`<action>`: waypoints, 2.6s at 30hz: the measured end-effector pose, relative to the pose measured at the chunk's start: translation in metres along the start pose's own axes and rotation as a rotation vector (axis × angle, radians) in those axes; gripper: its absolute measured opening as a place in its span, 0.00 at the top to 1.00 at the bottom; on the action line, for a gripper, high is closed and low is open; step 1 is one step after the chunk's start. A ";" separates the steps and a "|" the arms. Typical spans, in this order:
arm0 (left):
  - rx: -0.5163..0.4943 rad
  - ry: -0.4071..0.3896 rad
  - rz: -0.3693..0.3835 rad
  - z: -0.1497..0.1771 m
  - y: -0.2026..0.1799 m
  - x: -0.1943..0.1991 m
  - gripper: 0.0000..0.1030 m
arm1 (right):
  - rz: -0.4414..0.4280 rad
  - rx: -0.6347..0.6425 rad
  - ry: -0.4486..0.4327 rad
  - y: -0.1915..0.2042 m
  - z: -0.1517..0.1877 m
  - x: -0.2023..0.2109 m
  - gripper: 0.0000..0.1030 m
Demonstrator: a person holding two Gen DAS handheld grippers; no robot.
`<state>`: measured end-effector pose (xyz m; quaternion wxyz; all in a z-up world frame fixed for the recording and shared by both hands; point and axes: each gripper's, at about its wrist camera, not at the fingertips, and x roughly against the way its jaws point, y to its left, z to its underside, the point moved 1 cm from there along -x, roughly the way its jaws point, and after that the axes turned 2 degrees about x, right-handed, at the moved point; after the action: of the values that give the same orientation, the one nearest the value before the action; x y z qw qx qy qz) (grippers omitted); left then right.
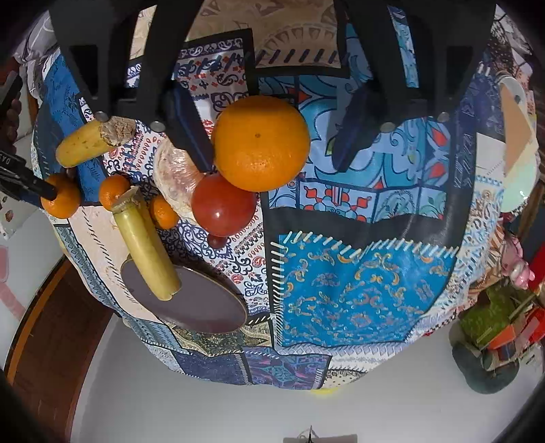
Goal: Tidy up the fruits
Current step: 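Close the right gripper on the large orange while the left gripper grasps another orange, then carry the orange in the right gripper onto the plate while the left gripper carries its orange there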
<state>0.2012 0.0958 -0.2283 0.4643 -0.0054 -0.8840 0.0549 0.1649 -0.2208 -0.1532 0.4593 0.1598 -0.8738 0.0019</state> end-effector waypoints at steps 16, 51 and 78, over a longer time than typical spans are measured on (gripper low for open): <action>0.018 0.058 0.049 -0.002 -0.001 -0.025 0.36 | -0.011 0.009 0.077 0.002 -0.001 -0.028 0.32; 0.012 -0.255 0.046 -0.097 -0.029 0.075 0.37 | -0.021 0.097 -0.262 0.023 -0.092 0.047 0.36; -0.044 -0.198 -0.017 -0.161 -0.062 -0.028 0.37 | -0.002 0.118 -0.224 0.022 -0.164 -0.044 0.36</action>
<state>0.3519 0.0469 -0.1550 0.3750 -0.0028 -0.9265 0.0316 0.3133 -0.1628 -0.0911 0.3485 0.1869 -0.9178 0.0351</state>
